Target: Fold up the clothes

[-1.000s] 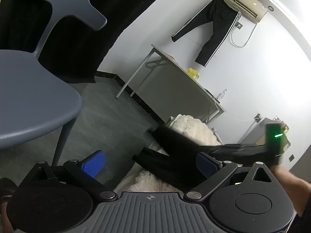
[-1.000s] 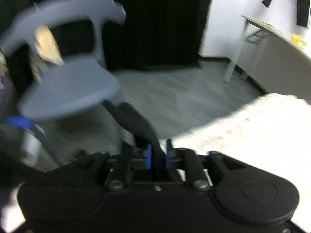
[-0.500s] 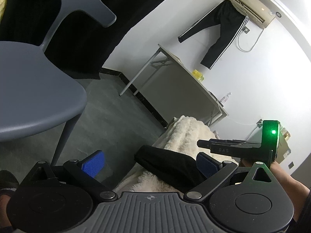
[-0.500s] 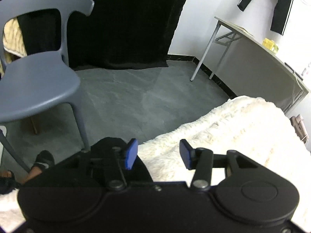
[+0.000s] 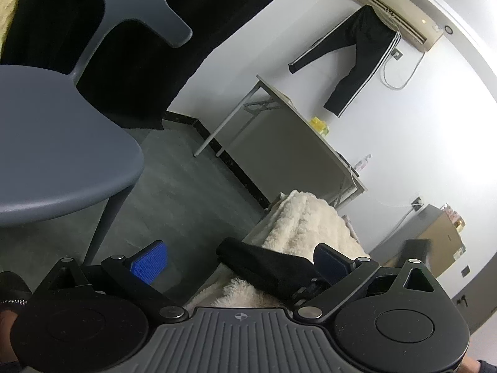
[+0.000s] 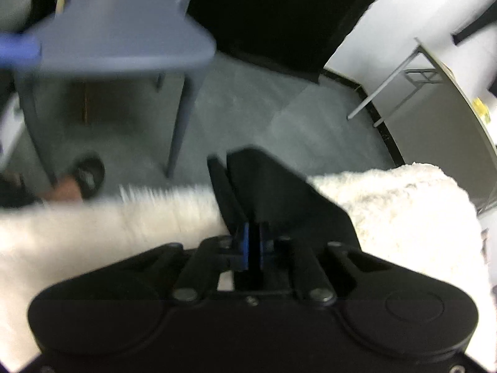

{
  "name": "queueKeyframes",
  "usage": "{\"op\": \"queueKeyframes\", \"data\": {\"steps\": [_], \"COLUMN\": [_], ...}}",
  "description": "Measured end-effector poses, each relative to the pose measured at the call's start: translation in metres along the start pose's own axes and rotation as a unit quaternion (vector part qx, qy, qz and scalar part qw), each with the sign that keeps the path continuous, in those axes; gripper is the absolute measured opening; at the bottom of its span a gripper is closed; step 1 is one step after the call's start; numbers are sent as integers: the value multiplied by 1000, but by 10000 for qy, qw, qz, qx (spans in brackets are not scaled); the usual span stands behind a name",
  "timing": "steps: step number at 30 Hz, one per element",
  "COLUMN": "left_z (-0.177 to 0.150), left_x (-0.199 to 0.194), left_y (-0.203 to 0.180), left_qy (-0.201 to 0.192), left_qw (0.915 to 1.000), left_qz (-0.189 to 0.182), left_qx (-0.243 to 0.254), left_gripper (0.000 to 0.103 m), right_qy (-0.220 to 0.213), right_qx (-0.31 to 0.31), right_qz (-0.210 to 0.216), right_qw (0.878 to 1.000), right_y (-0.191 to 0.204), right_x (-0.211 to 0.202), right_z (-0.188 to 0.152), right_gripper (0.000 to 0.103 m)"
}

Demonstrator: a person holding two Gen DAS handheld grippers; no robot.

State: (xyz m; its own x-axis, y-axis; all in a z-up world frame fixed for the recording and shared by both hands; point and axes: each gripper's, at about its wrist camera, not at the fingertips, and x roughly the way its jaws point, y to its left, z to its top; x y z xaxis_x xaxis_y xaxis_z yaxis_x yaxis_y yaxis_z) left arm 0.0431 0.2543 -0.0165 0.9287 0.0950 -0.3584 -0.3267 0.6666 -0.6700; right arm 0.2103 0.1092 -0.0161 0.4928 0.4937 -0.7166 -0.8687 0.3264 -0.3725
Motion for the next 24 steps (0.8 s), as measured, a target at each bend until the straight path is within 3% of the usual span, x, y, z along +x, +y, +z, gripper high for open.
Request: {"op": "queueKeyframes", "data": {"steps": [2,4,6,7,8,10,13,18,19,20,22,23,24], "left_z": [1,4,8,9,9,10,10,9,9,10,10,9,10], "left_x": [1,4,8,9,8,9,11,11,12,12,12,12,11], "left_y": [2,0,-2,-2,-1,0,1,1,1,1,2,1,1], "left_qy": [2,-2,-10,-15,-24,-33,-20,-14,-16,-21,-40,-70,-115], "left_qw": [10000,10000,10000,10000,9999,9999,9999,9999,9999,9999,9999,9999,9999], "left_qz": [-10,-3,8,11,11,11,7,5,6,5,-1,-8,-21], "left_qx": [-46,-63,-80,-90,-104,-140,-157,-112,-114,-124,-134,-132,-123], "left_gripper": [99,99,99,99,99,99,99,99,99,99,99,99,99], "right_qy": [-198,-5,140,50,-54,-145,81,302,355,409,538,527,468], "right_qx": [-62,-152,-277,-434,-596,-881,-1257,-1694,-1770,-1695,-1433,-1310,-1115], "right_qz": [-22,100,92,-86,-276,-497,-605,-1199,-1287,-1279,-1211,-1177,-1152], "right_qw": [9998,9998,9995,9990,9978,9948,9902,9778,9751,9763,9808,9830,9860], "right_y": [2,4,7,11,16,29,45,65,67,67,66,65,65], "right_x": [-11,-8,0,1,0,1,20,56,60,64,70,72,71], "right_z": [6,9,8,5,2,0,-7,-14,-16,-14,-8,-6,-1], "right_gripper": [0,0,9,21,45,73,72,72,67,43,11,4,3]}}
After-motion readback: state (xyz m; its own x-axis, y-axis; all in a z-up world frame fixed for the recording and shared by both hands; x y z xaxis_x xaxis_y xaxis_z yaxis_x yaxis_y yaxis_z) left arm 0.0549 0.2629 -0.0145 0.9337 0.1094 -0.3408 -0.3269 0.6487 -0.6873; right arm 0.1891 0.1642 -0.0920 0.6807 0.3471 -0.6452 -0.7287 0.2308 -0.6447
